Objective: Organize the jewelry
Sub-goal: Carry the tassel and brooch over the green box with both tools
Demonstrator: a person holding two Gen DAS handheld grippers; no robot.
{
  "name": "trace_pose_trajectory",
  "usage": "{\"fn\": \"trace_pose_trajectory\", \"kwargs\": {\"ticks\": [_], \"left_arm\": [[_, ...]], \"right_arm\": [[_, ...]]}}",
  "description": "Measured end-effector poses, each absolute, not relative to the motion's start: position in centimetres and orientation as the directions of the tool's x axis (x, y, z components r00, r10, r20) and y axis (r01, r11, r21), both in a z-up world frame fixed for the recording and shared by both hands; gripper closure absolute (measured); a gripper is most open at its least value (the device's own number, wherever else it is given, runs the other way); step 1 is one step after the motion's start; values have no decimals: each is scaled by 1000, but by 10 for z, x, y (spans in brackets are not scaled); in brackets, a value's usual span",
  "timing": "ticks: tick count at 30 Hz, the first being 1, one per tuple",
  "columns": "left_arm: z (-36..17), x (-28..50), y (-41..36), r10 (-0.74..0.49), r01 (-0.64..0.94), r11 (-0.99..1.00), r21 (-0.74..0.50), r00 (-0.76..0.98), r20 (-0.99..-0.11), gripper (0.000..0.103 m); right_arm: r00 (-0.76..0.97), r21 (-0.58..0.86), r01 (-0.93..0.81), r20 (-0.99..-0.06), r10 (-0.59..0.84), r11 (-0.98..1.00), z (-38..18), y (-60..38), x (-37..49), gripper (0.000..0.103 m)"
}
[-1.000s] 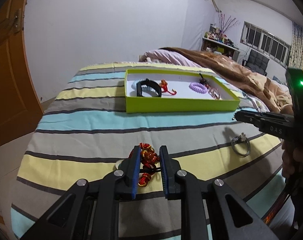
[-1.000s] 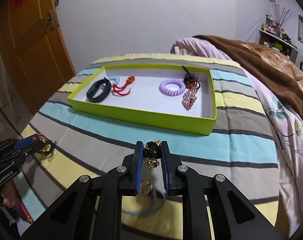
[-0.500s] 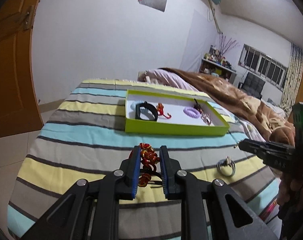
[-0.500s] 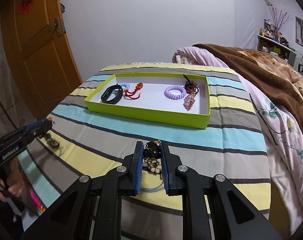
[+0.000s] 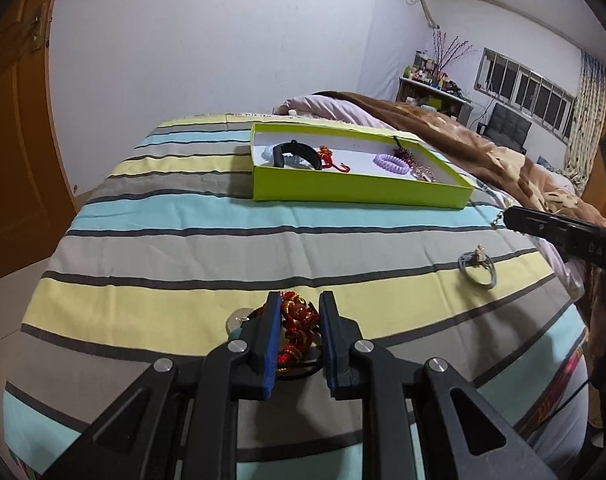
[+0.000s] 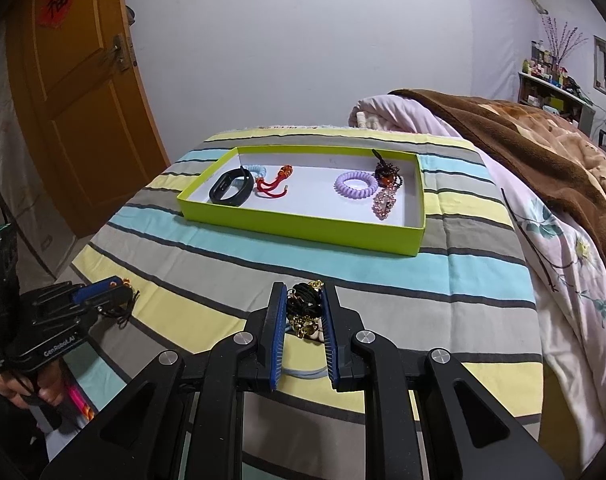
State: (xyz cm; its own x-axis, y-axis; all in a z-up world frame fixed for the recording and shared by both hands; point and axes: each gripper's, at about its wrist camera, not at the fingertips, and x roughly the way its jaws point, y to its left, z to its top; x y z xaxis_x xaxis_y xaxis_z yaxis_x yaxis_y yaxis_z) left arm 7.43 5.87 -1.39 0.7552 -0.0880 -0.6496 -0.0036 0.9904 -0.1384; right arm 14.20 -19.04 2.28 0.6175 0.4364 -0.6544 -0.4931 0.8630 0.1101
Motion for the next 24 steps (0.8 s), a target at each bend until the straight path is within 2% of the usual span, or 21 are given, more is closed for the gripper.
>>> {"fn": "trace_pose_trajectory", "kwargs": {"ticks": [9,17,24], "left_arm": [[-4,92,60,-42,-42,991,-125,796,-604,83],[31,79,74,-132,8,969,-245,858,-496,83],[54,78,67,-151,43,971,-236,874,-462,83]], "right_arm": [[619,107,-492,-655,434,864,22,-191,141,85],[624,112,-493,-645,440,863,25,-192,141,85],[627,118,-502,-632,455,856,30,-192,136,85]]}}
